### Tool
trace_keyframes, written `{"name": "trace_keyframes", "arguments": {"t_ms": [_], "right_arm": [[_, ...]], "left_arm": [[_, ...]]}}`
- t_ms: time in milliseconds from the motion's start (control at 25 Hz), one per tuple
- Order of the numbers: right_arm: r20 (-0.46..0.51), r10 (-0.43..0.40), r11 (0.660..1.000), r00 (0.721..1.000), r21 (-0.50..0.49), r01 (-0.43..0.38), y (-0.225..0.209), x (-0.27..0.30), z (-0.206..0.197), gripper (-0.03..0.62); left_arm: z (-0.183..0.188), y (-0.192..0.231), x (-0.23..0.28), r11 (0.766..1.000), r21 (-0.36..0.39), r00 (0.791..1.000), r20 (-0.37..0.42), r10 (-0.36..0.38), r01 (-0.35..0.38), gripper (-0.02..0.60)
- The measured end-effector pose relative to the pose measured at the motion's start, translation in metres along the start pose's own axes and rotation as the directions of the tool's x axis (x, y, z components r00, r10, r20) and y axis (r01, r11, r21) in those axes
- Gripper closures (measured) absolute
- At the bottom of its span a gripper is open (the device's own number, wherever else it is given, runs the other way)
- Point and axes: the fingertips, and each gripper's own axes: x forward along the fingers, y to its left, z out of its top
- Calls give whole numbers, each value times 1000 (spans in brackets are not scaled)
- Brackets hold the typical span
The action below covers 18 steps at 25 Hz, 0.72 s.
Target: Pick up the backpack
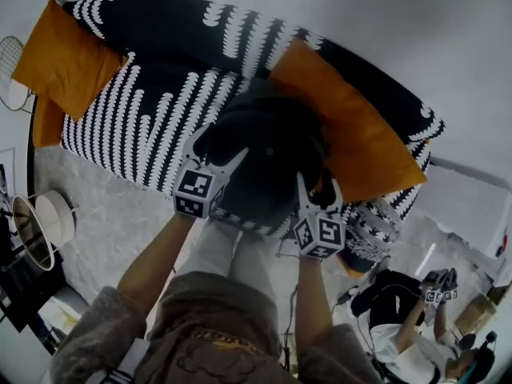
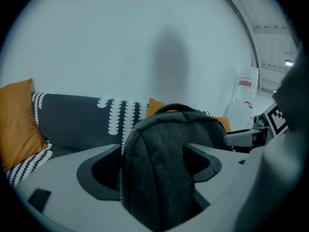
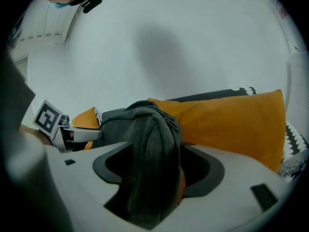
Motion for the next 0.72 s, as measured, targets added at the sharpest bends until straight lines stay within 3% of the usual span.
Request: {"name": "trace_keyframes", "arguments": {"t_ms": [280, 600, 720], "right_arm": [[-42, -6, 1000, 999, 12, 6, -9, 14, -31, 295], [-53, -3, 1000, 999, 25, 5, -10, 15, -36, 296], [-55, -2, 1000, 998, 20, 4, -10, 17, -36, 309]], "left_arm": [[-22, 11, 20, 1000, -17, 1000, -26, 7, -7, 184], [-23, 10, 21, 999, -23, 999, -32, -23, 23, 199], [-23, 8, 21, 999, -15, 998, -44, -40, 39, 232]]}}
